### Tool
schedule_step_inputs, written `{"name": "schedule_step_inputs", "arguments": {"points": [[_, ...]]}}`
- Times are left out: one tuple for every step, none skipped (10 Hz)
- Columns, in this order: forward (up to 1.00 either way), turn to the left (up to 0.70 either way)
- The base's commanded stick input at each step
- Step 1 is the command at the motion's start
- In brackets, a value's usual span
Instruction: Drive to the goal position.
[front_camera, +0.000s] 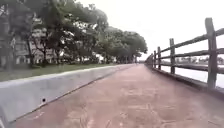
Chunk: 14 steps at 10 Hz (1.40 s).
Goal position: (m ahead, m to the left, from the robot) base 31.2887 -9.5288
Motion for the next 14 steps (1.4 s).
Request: {"name": "schedule_step_inputs", "arguments": {"points": [[1.00, 0.00], [1.00, 0.00], [1.00, 0.00], [1.00, 0.00], [1.00, -0.11], [1.00, -0.26], [1.00, -0.27], [1.00, -0.27], [1.00, -0.27], [1.00, -0.09], [1.00, 0.00], [1.00, 0.00], [1.00, 0.00], [1.00, -0.17]]}}
